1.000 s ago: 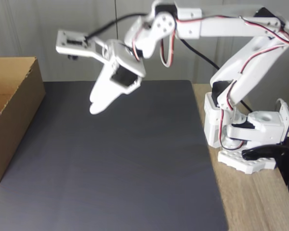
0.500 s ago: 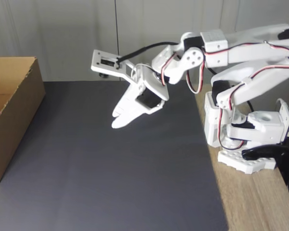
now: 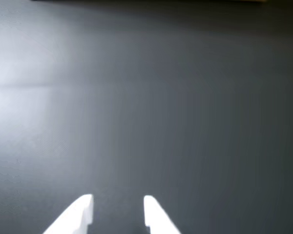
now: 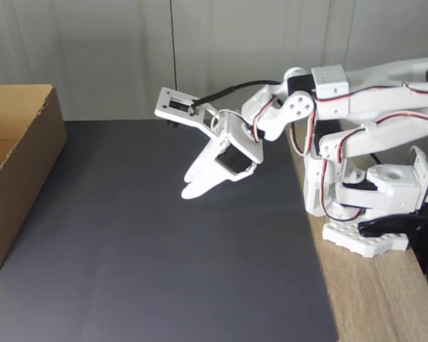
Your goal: Grasp a ball and put it in the box.
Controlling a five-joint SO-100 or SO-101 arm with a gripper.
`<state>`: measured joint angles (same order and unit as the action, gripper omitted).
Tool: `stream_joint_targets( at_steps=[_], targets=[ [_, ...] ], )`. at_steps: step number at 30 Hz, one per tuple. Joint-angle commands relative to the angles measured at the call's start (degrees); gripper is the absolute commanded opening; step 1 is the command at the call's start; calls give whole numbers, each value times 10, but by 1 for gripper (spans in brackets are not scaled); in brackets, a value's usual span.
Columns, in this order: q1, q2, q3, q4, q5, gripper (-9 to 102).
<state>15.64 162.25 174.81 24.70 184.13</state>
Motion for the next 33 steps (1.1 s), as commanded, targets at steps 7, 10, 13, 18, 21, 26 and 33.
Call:
stream_joint_targets(
  at_steps=[7,10,13,18,21,26,33],
  targets=[
    [33,106,54,36,-18,14],
    [54,127,54,64,-11,15],
    [69,163,54,122,-18,15],
    [66,170,54,206,-19,14],
    [60,170,54,221,-40,14],
    [55,171,54,267,-82,12],
    [52,171,55,284,-92,9]
  ],
)
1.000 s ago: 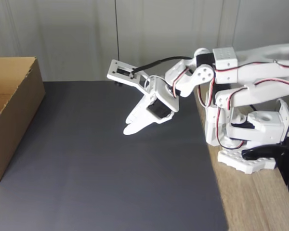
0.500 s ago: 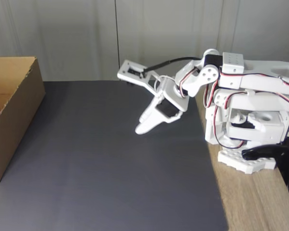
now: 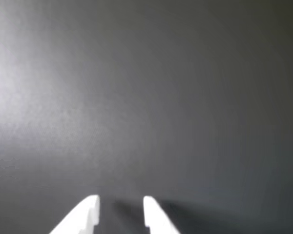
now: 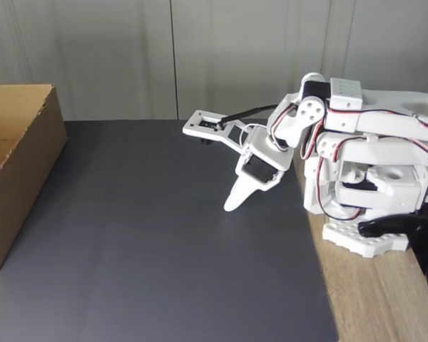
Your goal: Grasp a ball and put it in the box.
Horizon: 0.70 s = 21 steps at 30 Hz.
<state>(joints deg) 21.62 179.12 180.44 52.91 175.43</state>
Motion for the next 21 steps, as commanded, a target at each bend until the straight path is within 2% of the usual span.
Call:
stream_joint_targets(
  at_steps=[1,6,16,21],
  targets=[
    [-22,2,-1,-4,-8,8],
    [-38,2,-1,19,-62,7],
    [-70,3,-1,105,-64,0],
    [-77,3,-1,112,-48,0]
  ],
)
